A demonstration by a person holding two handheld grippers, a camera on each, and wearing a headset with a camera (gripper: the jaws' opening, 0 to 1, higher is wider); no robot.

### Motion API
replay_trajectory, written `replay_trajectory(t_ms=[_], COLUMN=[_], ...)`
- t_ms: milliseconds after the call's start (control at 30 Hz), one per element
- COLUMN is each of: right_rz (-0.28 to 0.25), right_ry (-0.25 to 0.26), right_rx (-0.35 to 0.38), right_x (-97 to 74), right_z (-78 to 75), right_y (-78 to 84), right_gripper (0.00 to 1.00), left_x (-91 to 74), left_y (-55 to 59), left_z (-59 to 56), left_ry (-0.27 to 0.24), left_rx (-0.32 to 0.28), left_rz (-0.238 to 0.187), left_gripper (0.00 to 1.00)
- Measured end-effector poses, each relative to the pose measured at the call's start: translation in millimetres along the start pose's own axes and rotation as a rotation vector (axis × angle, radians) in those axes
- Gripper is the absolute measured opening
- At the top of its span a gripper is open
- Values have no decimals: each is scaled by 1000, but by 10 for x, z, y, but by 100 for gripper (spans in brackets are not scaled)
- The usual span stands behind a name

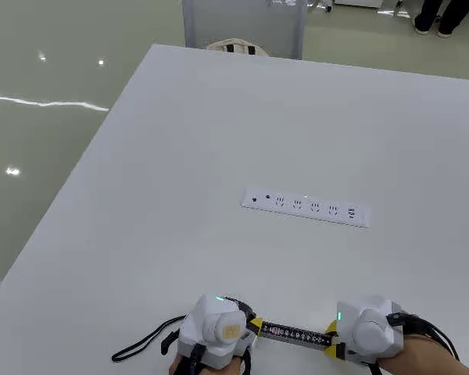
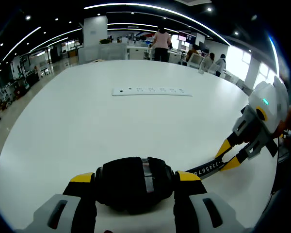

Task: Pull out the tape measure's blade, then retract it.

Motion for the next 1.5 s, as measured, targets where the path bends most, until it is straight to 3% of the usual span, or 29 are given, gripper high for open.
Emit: replay_trajectory(t_ms=[1500], right_rz=[-32], right_ry=[-15], right_rx=[-11], right_x=[201], right_z=[20], right_y=[-394], right_gripper=[14], left_x=[5], left_y=[6], left_z=[0], left_ry=[8], left_rx=[8], left_rz=[8], left_gripper=[61])
Point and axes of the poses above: the centre of the closed fingertips' face, and the gripper's own axes: x roughly forward along the fingers, z roughly to its left, y roughly out of its underside, the point moved 1 cm from there along -x, roughly backward along the fingers, and after that the axes turned 2 degrees about -y, right-handed, at the moved point
